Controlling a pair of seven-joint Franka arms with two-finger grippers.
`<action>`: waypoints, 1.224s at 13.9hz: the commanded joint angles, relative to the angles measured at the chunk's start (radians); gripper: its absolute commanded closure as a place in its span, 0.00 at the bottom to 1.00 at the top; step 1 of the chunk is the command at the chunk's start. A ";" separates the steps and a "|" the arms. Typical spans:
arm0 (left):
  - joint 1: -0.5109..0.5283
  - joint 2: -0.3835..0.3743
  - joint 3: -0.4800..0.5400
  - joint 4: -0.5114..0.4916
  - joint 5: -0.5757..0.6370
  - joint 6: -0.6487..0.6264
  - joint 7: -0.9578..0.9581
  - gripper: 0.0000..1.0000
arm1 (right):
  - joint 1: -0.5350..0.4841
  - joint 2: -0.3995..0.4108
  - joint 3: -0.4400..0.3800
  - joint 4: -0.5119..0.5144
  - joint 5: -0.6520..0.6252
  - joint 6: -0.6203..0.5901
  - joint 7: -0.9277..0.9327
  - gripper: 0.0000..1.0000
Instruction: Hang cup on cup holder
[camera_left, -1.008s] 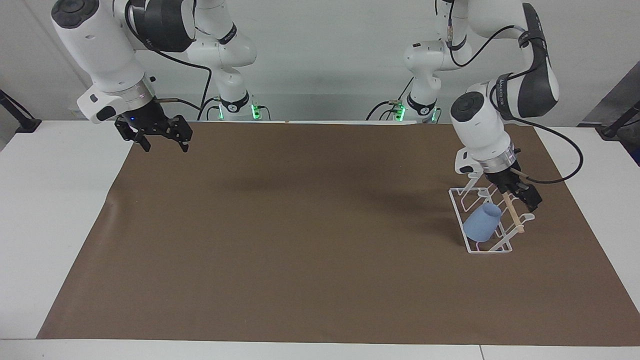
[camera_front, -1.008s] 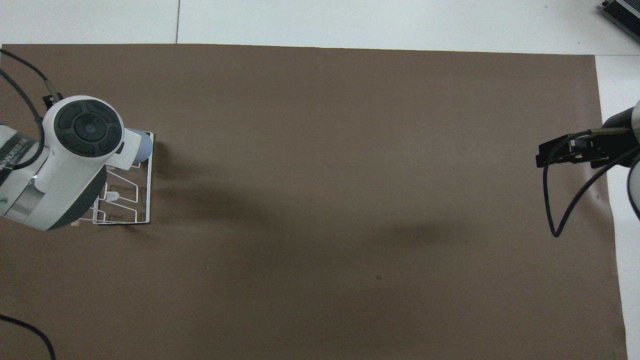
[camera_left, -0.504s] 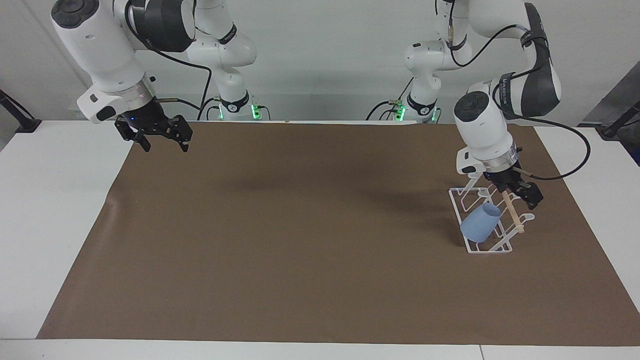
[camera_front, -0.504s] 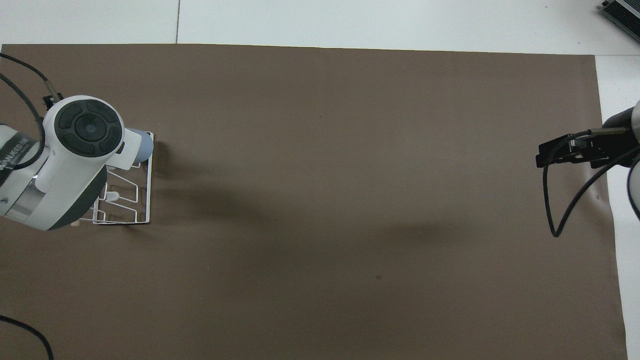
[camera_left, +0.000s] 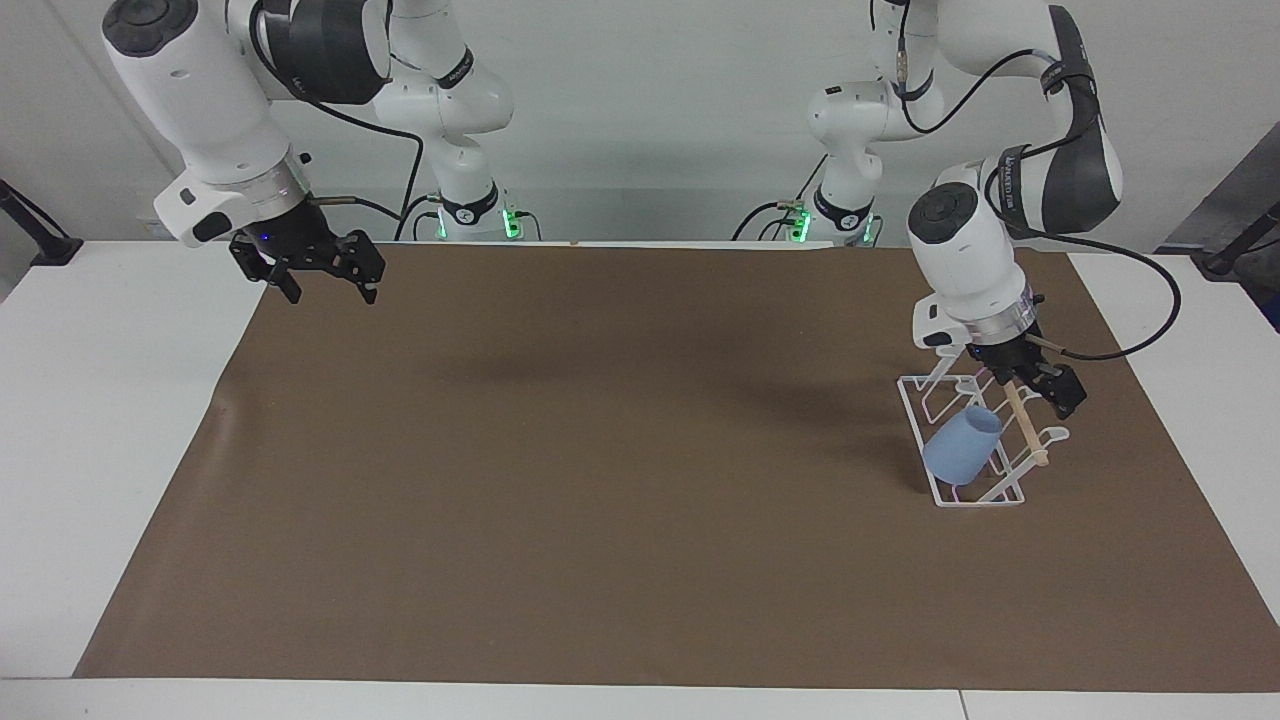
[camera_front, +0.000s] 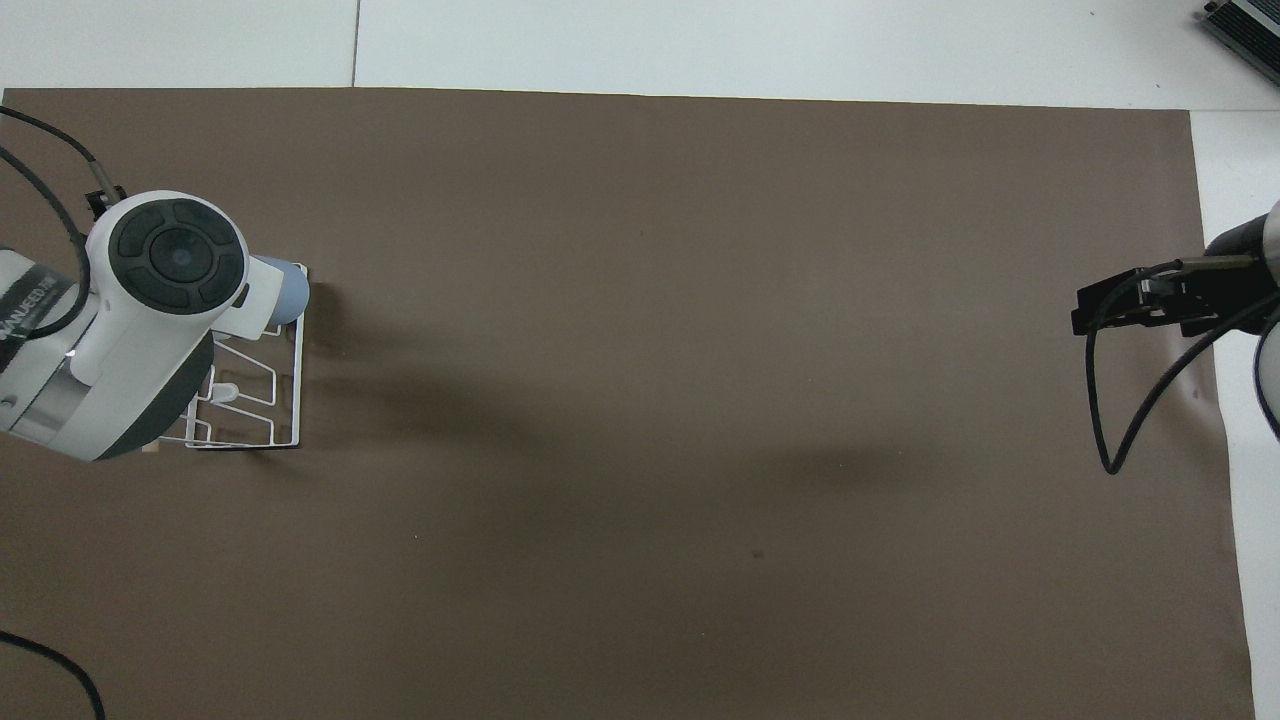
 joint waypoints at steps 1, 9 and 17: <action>-0.064 -0.094 -0.012 -0.111 0.082 0.035 0.169 0.00 | -0.006 -0.014 0.003 -0.013 0.004 -0.009 -0.024 0.00; -0.075 -0.094 -0.011 -0.109 0.084 0.028 0.178 0.00 | -0.006 -0.014 0.003 -0.013 0.004 -0.009 -0.024 0.00; -0.065 -0.098 -0.018 0.038 -0.209 -0.175 0.111 0.00 | -0.006 -0.014 0.003 -0.013 0.004 -0.009 -0.024 0.00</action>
